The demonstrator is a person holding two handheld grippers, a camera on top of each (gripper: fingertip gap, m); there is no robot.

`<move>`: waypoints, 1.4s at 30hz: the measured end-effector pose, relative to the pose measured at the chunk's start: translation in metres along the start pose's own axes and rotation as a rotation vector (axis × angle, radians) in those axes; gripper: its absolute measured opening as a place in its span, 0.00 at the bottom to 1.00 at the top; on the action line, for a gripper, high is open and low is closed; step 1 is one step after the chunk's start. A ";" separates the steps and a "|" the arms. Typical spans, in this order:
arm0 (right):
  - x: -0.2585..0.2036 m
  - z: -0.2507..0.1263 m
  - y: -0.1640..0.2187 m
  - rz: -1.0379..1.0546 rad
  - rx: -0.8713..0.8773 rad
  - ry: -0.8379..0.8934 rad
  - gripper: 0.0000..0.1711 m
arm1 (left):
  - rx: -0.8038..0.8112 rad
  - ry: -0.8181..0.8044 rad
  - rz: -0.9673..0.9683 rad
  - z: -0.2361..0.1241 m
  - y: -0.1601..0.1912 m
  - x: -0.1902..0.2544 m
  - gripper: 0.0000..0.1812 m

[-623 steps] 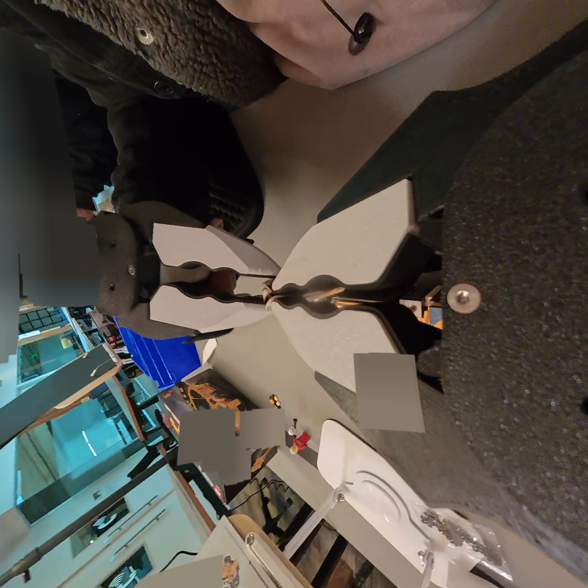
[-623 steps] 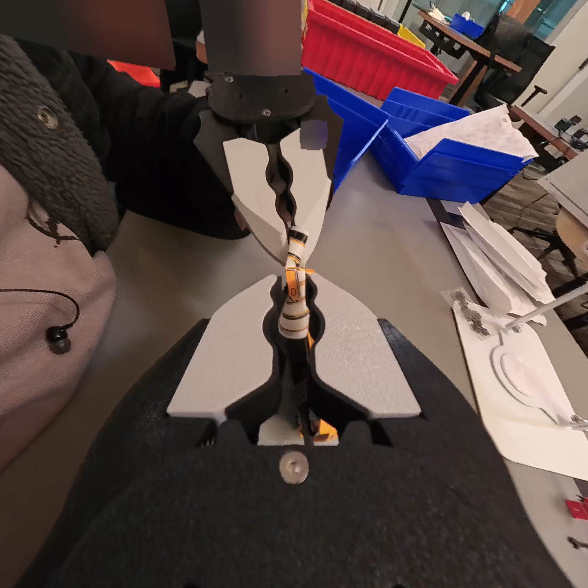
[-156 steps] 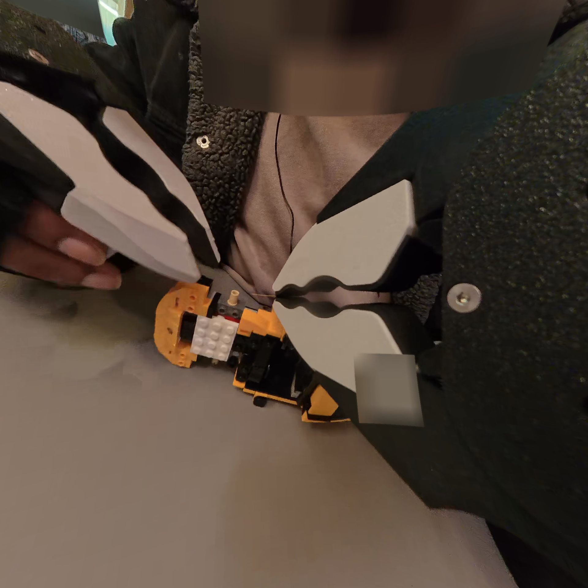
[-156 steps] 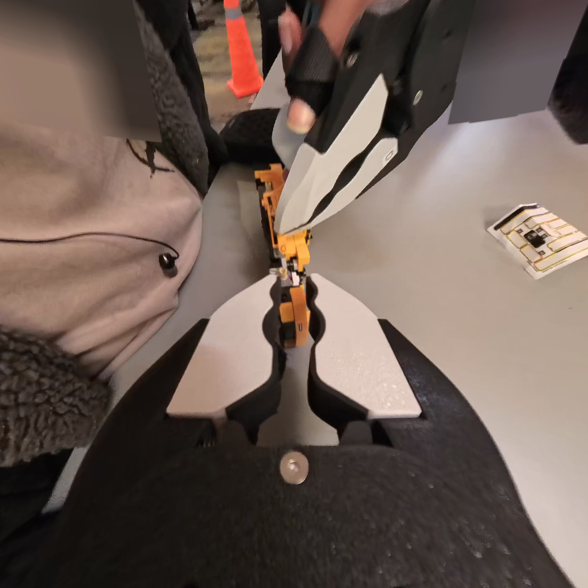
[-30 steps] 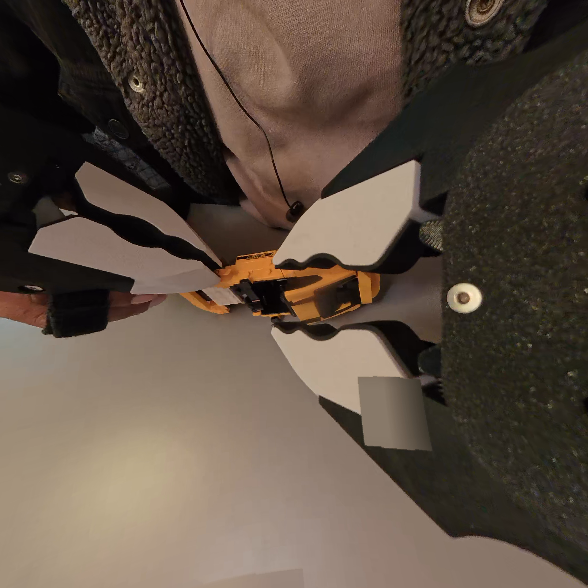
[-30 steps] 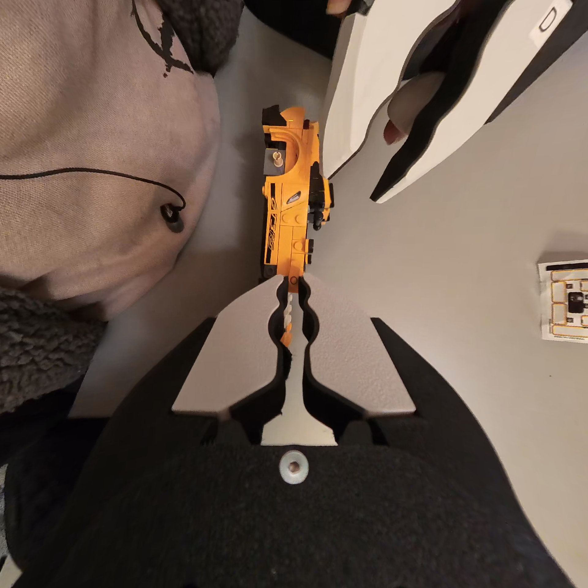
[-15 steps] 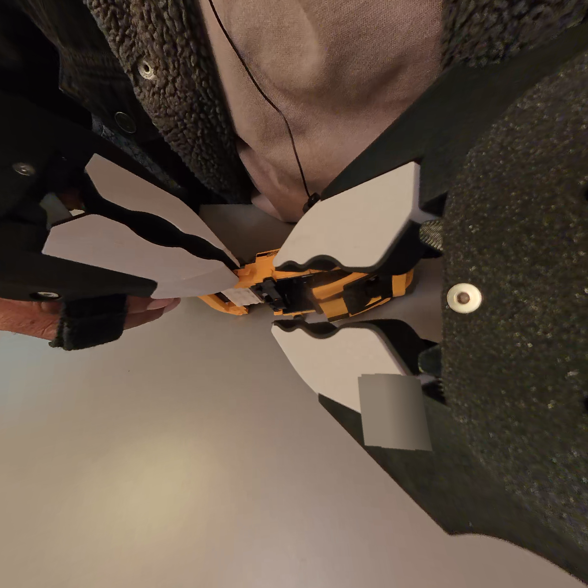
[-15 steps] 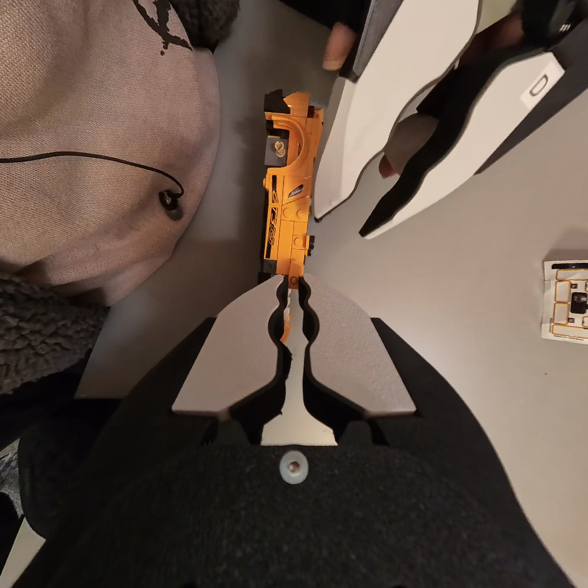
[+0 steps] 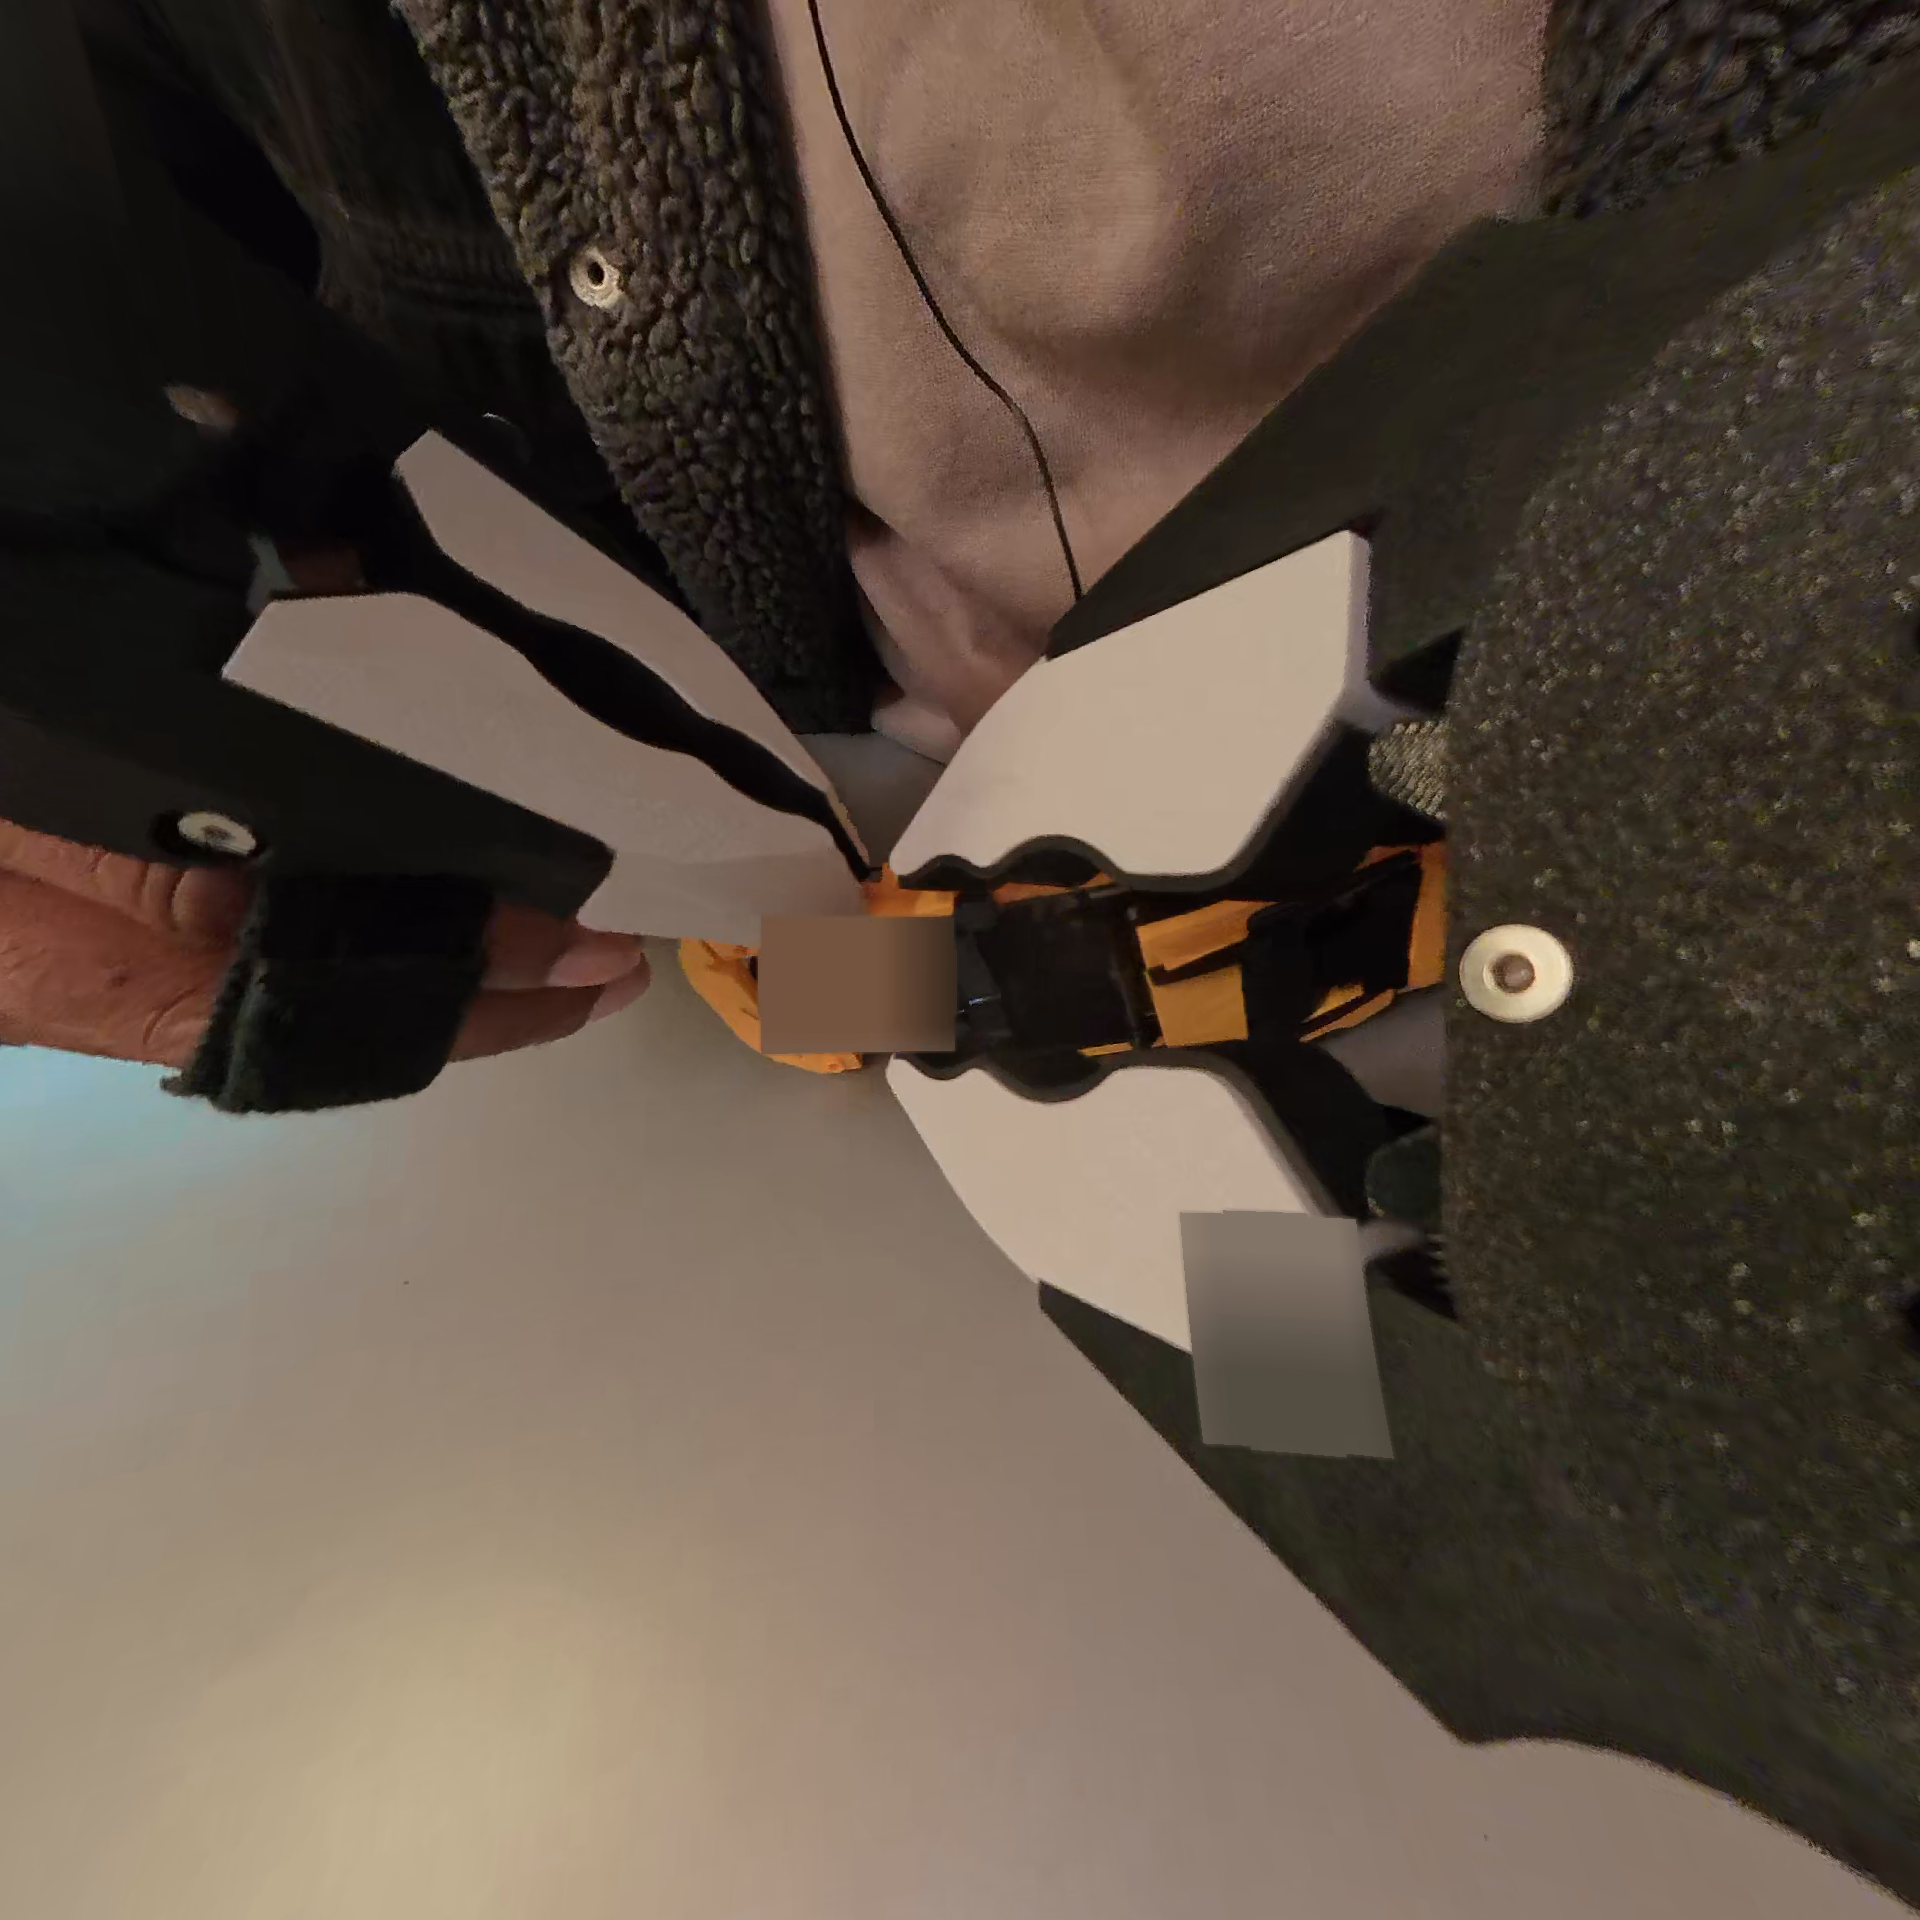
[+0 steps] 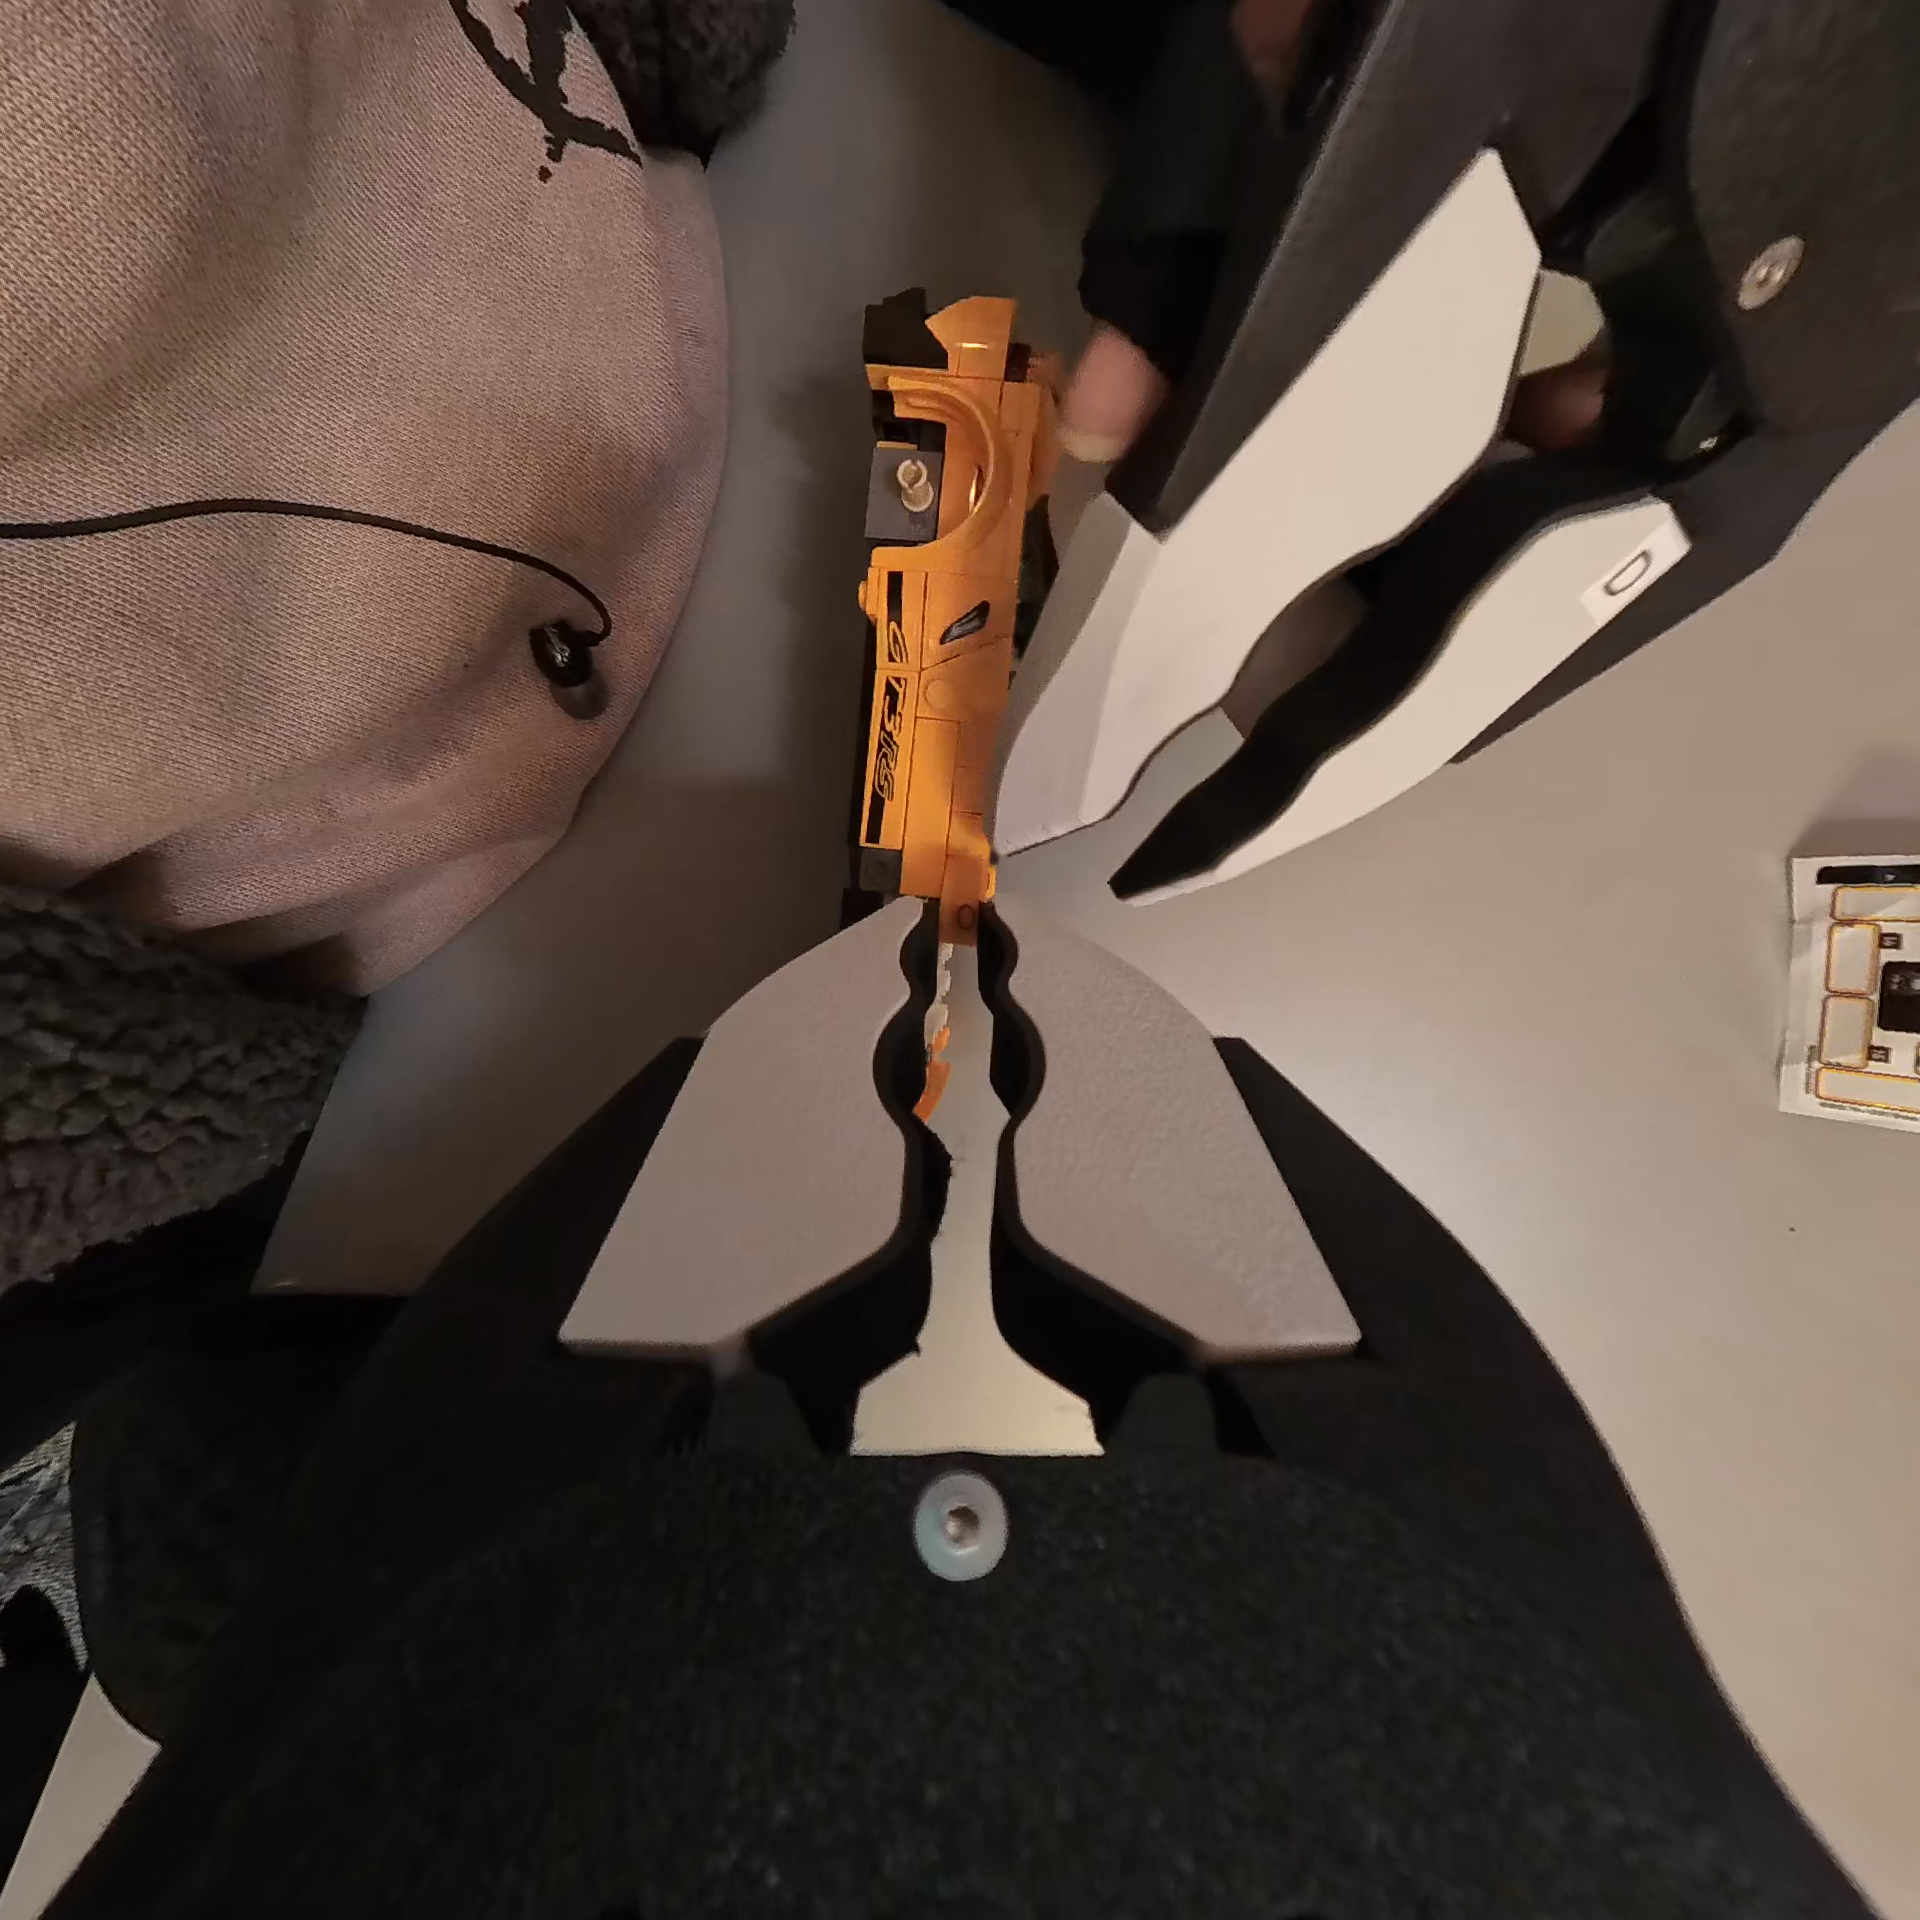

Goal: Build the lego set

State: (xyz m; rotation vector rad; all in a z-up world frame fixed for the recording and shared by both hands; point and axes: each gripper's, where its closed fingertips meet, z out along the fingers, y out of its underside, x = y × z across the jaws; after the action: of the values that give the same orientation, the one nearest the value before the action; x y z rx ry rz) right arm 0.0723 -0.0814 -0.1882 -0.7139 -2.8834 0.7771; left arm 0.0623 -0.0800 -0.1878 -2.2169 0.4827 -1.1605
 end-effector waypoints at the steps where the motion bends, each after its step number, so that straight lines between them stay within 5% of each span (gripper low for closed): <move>1: 0.000 0.000 0.000 0.001 0.000 0.000 0.04 | 0.000 0.003 -0.008 0.001 0.000 -0.001 0.14; 42: -0.003 -0.003 0.003 0.029 -0.031 0.023 0.06 | 0.007 -0.043 0.033 0.011 -0.007 -0.006 0.17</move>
State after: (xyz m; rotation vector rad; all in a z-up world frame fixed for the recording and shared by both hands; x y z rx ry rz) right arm 0.0768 -0.0793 -0.1872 -0.7638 -2.8767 0.7241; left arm 0.0683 -0.0682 -0.1919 -2.2144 0.4949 -1.0938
